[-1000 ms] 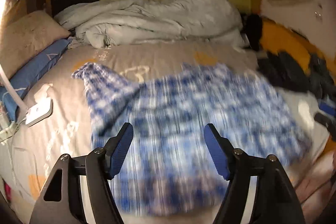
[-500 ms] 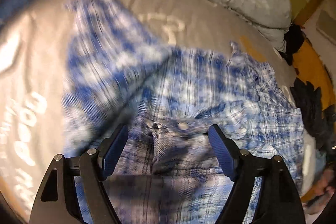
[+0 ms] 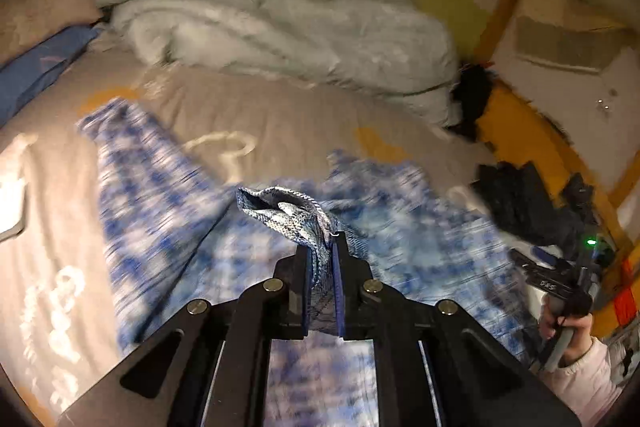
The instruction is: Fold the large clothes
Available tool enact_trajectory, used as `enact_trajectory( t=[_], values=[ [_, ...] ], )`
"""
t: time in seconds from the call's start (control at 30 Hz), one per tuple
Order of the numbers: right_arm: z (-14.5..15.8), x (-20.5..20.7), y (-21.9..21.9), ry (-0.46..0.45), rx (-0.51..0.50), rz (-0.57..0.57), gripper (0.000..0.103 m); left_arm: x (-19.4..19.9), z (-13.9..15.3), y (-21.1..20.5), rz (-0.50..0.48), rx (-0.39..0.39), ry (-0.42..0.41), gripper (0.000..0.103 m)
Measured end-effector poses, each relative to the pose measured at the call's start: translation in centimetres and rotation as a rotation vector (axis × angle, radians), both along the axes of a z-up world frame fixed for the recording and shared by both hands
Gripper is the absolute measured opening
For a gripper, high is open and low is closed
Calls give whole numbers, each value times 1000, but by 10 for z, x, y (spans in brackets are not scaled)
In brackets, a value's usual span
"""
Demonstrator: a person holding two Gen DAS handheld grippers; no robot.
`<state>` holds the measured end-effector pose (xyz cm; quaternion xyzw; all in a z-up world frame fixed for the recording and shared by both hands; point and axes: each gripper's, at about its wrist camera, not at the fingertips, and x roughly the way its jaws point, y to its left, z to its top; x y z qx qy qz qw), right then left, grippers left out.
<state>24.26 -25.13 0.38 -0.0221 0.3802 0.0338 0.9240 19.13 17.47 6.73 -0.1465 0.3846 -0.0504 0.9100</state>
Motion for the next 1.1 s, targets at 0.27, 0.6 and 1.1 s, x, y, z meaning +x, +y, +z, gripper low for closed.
enact_trajectory(
  t=[0.27,0.6,1.1],
  values=[
    [-14,-2,22,11,-91,43,99,55,-103,27,136,157,328,34],
    [-15,-17,25,-11,-136,63,99,20,-46,38,156,144,54,71],
    [-2,-23,9,-37,-58,23,102,44,-23,129,257,85,55,80]
  ],
)
